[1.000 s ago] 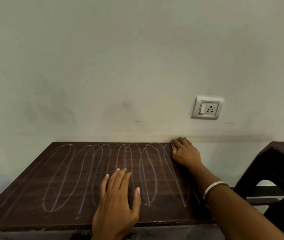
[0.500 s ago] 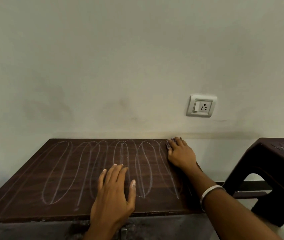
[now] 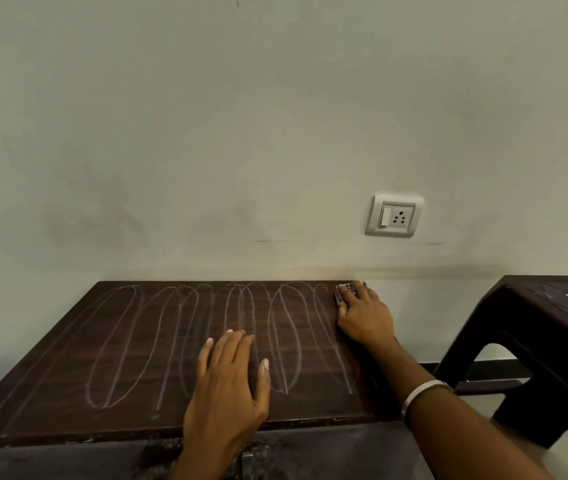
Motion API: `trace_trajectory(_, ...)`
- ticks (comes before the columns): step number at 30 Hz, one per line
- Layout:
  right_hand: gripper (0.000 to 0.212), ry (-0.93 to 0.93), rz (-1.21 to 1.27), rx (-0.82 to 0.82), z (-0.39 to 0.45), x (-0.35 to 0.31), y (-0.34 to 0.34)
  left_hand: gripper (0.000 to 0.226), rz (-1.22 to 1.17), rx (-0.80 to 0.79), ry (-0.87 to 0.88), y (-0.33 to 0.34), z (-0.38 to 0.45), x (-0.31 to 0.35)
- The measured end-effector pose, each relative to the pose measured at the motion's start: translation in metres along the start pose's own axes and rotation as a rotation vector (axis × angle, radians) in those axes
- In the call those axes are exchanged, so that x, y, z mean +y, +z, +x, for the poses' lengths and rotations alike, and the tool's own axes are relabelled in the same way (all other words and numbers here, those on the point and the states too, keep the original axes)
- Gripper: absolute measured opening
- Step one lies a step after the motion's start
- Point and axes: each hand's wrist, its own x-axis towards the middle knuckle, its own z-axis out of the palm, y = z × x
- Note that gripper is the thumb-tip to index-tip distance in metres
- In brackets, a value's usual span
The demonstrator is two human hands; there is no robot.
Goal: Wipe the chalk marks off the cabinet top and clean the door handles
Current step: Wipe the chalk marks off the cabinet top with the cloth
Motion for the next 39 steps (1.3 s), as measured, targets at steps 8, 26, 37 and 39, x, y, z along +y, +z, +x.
trace_trajectory(8,0.050,0.005,0.005,0.027,-0.016,0.013,-0.007,0.058,0.003,0.000,0.011,-0.002,-0.001,0.001)
trace_trajectory(26,0.050,0.030,0.010,0.055,-0.049,0.025,-0.014,0.065,0.051,0.023,0.008,-0.004,-0.002,0.004)
trace_trajectory(37,0.052,-0.055,0.020,0.006,-0.071,-0.007,-0.009,0.065,0.064,0.018,0.011,-0.003,-0.002,0.002)
trace_trajectory(39,0.051,-0.057,0.029,-0.002,-0.072,0.000,-0.013,0.065,0.054,0.016,0.011,-0.003,-0.002,0.003)
